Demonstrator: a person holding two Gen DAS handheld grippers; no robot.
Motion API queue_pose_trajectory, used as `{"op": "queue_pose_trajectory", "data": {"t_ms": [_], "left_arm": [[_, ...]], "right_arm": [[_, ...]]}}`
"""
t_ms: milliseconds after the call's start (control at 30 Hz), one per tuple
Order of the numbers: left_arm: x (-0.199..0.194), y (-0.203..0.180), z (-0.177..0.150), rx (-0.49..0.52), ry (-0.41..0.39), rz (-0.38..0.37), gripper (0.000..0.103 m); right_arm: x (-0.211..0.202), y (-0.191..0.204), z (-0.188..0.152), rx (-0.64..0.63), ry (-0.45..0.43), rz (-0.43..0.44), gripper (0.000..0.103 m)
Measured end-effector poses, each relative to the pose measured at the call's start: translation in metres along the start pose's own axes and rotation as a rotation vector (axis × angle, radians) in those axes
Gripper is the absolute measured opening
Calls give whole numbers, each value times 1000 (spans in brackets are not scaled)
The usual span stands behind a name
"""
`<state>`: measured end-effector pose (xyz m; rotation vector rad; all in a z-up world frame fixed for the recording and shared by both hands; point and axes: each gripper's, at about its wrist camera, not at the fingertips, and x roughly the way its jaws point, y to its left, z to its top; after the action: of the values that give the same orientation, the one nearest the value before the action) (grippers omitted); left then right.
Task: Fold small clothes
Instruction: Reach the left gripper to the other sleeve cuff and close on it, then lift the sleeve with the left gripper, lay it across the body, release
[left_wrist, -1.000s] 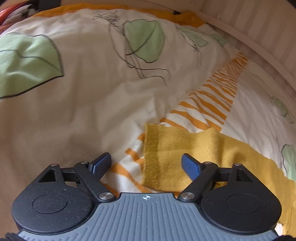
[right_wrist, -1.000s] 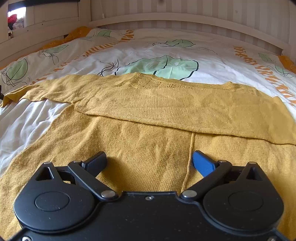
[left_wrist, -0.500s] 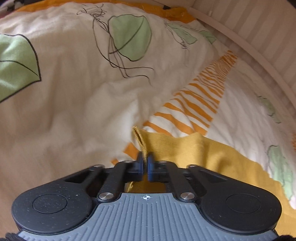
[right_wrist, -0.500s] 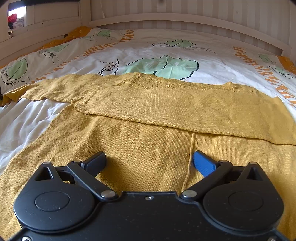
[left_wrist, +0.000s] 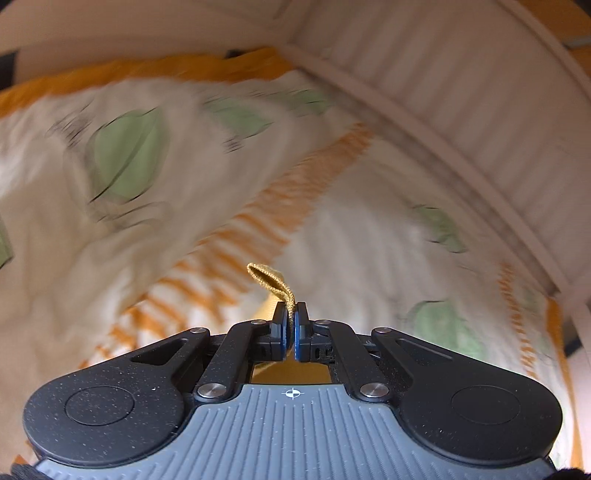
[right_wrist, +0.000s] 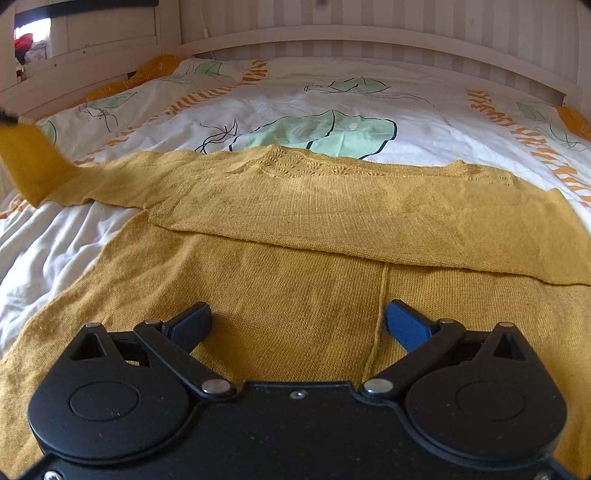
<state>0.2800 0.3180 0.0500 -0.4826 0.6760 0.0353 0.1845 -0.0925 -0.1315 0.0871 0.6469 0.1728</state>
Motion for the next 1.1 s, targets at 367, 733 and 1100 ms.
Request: {"op": "queue_pose_trajectory", "data": {"t_ms": [367,733,1100], "left_arm": [[-19,-165,-4,174,-7,-162,3],[30,-314,-89,296,78,-352,3],[95,-376,-216,427,231,-345,14]], "right_arm": [[-44,-44,22,158,-73,101,98],[-99,-115,-4,239,-87,81,98],[-112,-162,-27,325,-70,33,98]]}}
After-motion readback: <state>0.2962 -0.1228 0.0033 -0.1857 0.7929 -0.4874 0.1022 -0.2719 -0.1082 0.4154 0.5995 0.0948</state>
